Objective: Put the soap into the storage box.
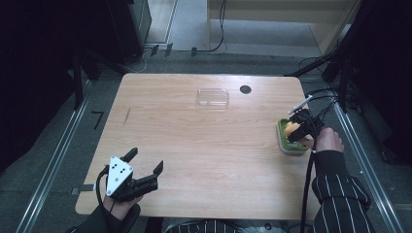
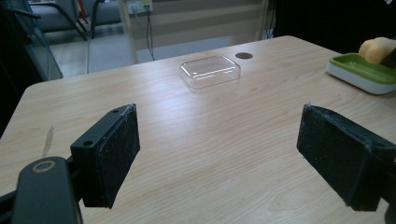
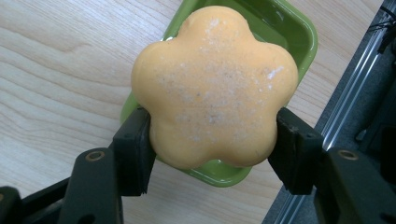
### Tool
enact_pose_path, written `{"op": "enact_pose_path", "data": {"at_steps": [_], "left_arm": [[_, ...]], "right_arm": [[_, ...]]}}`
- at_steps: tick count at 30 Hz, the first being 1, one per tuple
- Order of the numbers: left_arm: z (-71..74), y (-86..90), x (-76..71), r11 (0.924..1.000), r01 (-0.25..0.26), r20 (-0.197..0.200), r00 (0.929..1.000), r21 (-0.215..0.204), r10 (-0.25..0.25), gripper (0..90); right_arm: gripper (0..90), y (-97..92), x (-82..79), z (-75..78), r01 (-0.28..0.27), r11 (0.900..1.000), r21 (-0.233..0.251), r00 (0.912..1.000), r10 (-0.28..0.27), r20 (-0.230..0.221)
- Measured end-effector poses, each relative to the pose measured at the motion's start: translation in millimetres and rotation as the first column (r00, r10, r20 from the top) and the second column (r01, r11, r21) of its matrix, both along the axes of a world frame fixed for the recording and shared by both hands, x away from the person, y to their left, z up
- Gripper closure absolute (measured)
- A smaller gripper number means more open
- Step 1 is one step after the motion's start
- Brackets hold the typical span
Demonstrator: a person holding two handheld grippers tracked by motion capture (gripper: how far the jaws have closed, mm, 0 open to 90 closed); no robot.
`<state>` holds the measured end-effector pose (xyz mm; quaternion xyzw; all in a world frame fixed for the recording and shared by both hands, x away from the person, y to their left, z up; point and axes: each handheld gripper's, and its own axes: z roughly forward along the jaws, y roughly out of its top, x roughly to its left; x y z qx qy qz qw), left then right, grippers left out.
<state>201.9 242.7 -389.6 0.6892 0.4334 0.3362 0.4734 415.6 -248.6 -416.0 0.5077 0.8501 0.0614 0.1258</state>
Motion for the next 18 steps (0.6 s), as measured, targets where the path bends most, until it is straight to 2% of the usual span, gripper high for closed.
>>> {"op": "enact_pose_path", "data": {"at_steps": [5,11,18], "left_arm": [[0.0,-0.2,0.1,1.0000,0.002,0.000,1.0000,0.001,-0.002,13.7],[0.0,-0.3,0.1,1.0000,0.003,-0.001,1.0000,0.001,-0.003,13.7],[0.0,-0.3,0.2,1.0000,0.003,-0.001,1.0000,0.001,-0.003,13.7]], "right_arm": [[39.8,-2.2,4.9,-3.7,0.009,0.9999,-0.007,0.9999,-0.009,-0.005],[39.8,-1.5,10.0,-8.7,-0.013,0.9997,-0.019,0.9998,0.013,-0.014],[39.8,-1.4,15.5,-12.9,-0.009,0.9996,-0.026,0.9997,0.008,-0.023]]}}
